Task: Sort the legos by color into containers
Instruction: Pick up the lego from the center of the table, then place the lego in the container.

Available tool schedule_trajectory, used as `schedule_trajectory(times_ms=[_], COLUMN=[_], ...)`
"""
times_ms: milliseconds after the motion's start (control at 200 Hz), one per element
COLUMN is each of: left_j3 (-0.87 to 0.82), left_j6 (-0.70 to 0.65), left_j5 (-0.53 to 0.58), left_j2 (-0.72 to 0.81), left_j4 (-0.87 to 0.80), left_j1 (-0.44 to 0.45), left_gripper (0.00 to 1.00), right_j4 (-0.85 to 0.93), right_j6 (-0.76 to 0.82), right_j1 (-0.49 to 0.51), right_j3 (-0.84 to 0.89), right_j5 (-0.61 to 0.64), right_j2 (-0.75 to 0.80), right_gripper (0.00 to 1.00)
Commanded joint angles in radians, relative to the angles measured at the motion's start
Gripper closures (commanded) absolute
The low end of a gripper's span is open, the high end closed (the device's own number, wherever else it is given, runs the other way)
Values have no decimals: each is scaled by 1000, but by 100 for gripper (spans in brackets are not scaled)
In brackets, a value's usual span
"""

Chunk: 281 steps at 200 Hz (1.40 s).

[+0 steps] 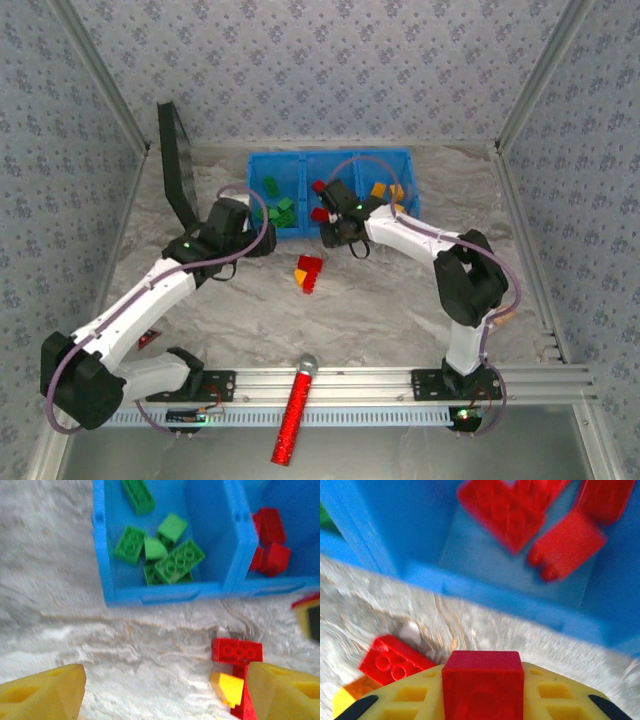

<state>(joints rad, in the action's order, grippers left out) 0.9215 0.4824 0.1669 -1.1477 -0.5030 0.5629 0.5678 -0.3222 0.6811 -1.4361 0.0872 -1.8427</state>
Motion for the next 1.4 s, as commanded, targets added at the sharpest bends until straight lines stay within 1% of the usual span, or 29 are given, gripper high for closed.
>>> schedule_trajectory(times_ms=[0, 70, 295, 410, 680, 910, 1159, 1299, 1399], left_j3=[-50, -59, -23, -16, -19, -16, -10, -10, -1], left_j6=[114, 132, 116, 119, 133, 147, 158, 165, 168], left_j5=[-97, -135, -173, -171, -175, -161, -152, -146, -139], left_j2=[-20, -56, -192, -240, -310, -357, -396, -426, -450], left_j4=[59, 80, 75, 70, 74, 60, 67, 84, 84], left_j1=[-2, 9, 87, 118, 156, 185, 192, 192, 191], left_gripper=[16, 16, 17, 18, 20, 21, 21, 22, 22], right_j4=[74, 82, 86, 90, 99, 132, 131, 129, 117], right_j6=[84, 97, 125, 120, 89, 113, 123, 136, 146], right_j1=[-20, -30, -55, -74, -106, -102, -104, -104, -104], right_j3=[-99, -151, -283, -338, -427, -492, -494, -485, -464], right_j5=[49, 57, 83, 66, 31, 60, 65, 48, 39], right_j2=[5, -22, -136, -200, -321, -409, -420, -409, -392], right_gripper=[67, 67, 67, 67, 67, 66, 52, 43, 39])
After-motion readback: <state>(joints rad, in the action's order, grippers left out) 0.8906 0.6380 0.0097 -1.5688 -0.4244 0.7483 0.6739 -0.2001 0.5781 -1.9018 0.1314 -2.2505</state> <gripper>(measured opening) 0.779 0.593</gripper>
